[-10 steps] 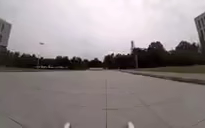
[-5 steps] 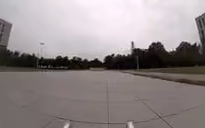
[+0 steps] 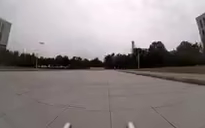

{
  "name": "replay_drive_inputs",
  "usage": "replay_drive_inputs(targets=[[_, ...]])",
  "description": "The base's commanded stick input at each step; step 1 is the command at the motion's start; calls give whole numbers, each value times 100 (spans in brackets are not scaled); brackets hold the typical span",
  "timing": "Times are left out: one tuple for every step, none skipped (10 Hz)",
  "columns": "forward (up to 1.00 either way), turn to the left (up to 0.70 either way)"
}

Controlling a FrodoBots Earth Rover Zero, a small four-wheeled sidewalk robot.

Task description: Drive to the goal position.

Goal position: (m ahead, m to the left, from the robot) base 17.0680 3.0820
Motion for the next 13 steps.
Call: replay_drive_inputs(targets=[[27, 0], [1, 0], [0, 0], [0, 0], [0, 0], [0, 0], [0, 0], [0, 0], [0, 0], [0, 0], [0, 0], [26, 0], [80, 0]])
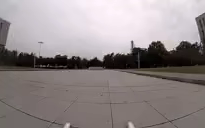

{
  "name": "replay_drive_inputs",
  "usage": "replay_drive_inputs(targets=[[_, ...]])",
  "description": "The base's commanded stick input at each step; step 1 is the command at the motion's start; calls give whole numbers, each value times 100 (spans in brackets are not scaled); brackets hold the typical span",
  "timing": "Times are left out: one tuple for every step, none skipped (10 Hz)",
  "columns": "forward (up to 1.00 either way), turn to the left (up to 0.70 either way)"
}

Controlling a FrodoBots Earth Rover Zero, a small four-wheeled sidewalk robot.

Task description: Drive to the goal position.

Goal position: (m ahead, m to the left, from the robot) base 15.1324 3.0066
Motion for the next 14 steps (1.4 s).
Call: replay_drive_inputs(targets=[[84, 0], [85, 0], [84, 0], [82, 0], [81, 0], [79, 0], [78, 0], [78, 2], [78, 8], [78, 15], [78, 26], [78, 28], [78, 13], [78, 0]])
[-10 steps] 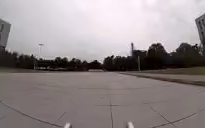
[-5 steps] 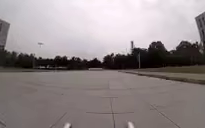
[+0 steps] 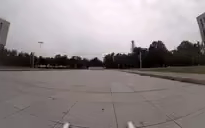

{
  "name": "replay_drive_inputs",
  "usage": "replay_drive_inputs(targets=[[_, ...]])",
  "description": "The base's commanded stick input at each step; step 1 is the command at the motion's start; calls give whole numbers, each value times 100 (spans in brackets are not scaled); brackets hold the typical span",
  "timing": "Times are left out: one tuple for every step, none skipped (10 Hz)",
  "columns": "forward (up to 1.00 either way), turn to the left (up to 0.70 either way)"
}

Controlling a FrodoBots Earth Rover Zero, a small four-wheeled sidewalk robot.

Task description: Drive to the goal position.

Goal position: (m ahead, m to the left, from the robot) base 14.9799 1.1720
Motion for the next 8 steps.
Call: replay_drive_inputs(targets=[[78, 0], [79, 0], [85, 0], [85, 2], [85, 19], [85, 34], [85, 28], [85, 4]])
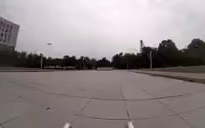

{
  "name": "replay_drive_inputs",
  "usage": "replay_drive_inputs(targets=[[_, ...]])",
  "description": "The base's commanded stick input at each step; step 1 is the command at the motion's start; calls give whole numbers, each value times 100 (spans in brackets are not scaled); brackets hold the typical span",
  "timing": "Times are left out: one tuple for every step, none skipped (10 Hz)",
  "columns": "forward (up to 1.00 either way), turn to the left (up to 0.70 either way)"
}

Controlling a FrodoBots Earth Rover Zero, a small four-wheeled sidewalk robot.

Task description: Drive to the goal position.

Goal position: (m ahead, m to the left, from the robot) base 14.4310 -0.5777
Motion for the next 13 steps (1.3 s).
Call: replay_drive_inputs(targets=[[80, 0], [84, 0], [85, 0], [85, 1], [85, 3], [85, 7], [85, 18], [85, 7], [85, 0], [85, 0], [85, 0], [85, 0], [85, 0]])
